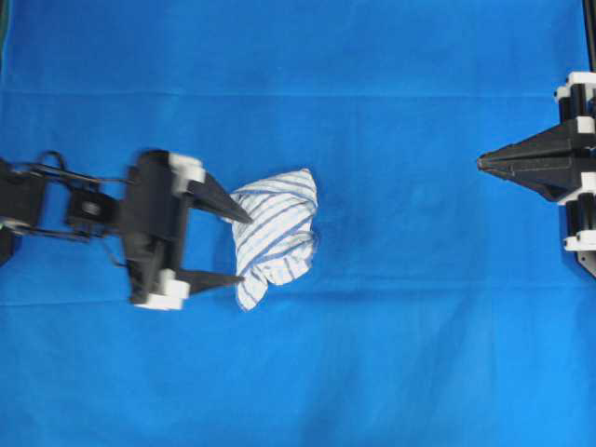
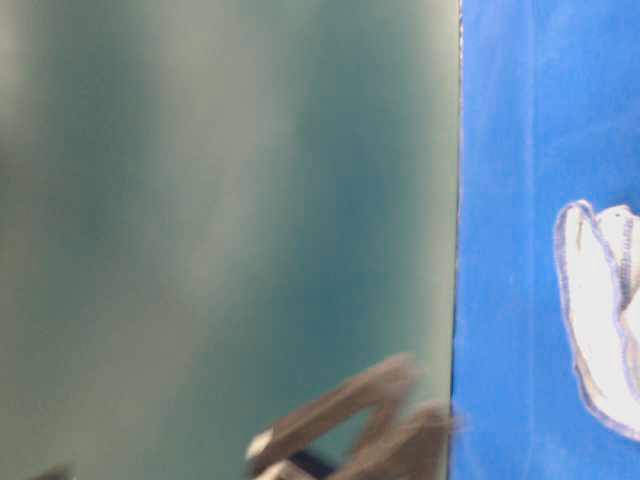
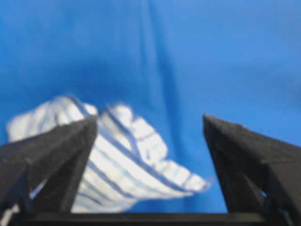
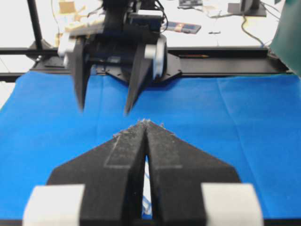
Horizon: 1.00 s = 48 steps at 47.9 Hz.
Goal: Hand over the towel.
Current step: 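Reach the left gripper to the striped towel and grasp it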
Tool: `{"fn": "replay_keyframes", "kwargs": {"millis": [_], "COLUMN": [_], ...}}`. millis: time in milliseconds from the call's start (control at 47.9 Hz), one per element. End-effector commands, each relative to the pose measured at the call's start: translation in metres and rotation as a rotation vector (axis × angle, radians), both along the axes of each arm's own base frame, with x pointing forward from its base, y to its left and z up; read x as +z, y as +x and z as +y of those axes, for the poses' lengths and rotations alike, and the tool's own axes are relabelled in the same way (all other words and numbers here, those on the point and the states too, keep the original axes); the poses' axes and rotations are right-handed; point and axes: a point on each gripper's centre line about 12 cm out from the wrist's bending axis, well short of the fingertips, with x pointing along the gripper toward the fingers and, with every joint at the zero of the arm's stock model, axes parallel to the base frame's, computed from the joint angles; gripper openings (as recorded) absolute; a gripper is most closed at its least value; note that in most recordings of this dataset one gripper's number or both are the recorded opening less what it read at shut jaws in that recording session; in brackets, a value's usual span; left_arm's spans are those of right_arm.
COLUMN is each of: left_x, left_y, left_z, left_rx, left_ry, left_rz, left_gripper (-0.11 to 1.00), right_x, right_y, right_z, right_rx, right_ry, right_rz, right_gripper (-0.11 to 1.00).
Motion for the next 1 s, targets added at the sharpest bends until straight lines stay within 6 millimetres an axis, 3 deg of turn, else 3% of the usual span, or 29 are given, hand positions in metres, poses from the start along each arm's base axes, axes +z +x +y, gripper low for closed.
{"fn": "replay_keyframes", "kwargs": {"millis": [0, 230, 355, 731, 814, 981], "left_x": [-0.01, -0.059, -0.076, -0.087, -0.089, -0.083], "left_y": [0.018, 0.041, 0.046, 0.048, 0.047, 0.052], "left_z": [-0.003, -0.006, -0.005, -0.003, -0.001, 0.007], "left_rx": [0.006, 0.013, 0.019, 0.022, 0.019, 0.044], "left_ry": [-0.013, -0.007, -0.003, 0.01, 0.021, 0.011], "left_rz": [0.04, 0.168, 0.207, 0.263, 0.313, 0.317], "left_gripper": [0.93, 0.93, 0.93, 0.9, 0.78, 0.29], "right_x": [0.011, 0.01, 0.009, 0.007, 0.008, 0.008], "right_y": [0.003, 0.003, 0.004, 0.005, 0.006, 0.006], "right_z": [0.0, -0.001, 0.0, 0.0, 0.0, 0.0], "right_rx": [-0.001, -0.003, -0.001, -0.001, -0.001, -0.001], "right_ry": [-0.002, -0.002, -0.004, -0.005, -0.005, -0.005], "right_rz": [-0.024, -0.023, -0.017, -0.008, -0.009, -0.009], "right_gripper": [0.0, 0.0, 0.0, 0.0, 0.0, 0.0]}}
